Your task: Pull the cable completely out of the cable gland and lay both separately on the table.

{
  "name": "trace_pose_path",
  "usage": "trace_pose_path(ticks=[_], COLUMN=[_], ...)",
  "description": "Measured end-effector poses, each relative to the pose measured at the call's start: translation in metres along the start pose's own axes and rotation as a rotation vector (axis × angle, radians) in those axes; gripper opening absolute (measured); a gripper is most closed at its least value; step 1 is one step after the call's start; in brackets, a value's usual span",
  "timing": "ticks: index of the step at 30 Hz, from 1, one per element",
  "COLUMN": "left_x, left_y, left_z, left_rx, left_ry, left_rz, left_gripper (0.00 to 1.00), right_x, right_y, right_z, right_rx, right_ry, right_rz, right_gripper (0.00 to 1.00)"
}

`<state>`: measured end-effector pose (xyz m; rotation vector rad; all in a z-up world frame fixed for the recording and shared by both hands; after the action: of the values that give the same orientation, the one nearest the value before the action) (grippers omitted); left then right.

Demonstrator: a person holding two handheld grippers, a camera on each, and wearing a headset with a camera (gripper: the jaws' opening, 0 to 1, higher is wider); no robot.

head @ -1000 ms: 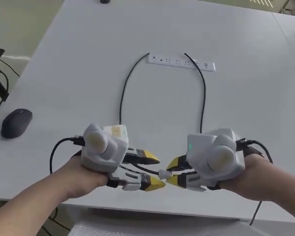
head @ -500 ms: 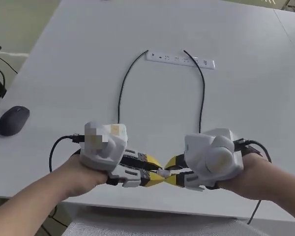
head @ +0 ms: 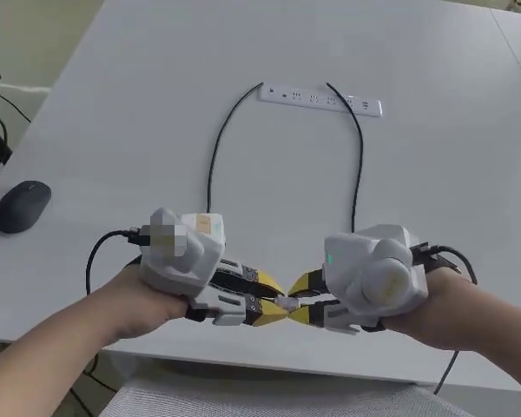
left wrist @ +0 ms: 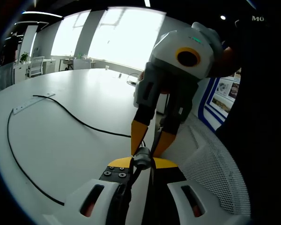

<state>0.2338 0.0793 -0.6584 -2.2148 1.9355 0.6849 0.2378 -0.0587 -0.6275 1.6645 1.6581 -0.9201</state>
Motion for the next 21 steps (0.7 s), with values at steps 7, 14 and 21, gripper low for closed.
trace_pose_path(ticks=[7,14,21], left_x=[0.0006,0.0012,0.0016], left_y=[0.0008,0.0011,0.0048], left_z=[-0.0023,-0.0055,-0.0058], left_rx=[0.019,0.015,0.015], left_ry=[0.016,0.015,0.012], left_rz=[-0.013,-0.012,-0.026], left_gripper=[0.15,0.15,0.14], right_x=[-0.0047,-0.0063,-0.0069], right_y=[0.0039,0.0044,0.0034], right_z=[0.0028,0.0037,0.0046], right_rx=[0.027,0.025,0.036], right_ry=[0.023,0.031,0.033], right_rz=[-0.01,-0.023,-0.031], right_gripper=[0.07,0.07,0.07])
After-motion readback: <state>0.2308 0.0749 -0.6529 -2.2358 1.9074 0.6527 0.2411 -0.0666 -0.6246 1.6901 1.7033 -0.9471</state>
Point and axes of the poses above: the centre of the closed fingertips' face, and the gripper's own axes: x roughly forward along the fingers, y roughly to its right, z roughly out of its underside, the point moved 10 cm from there along -x, roughly backward along the fingers, and after that the axes turned 8 degrees about x, right-handed, at the moved point
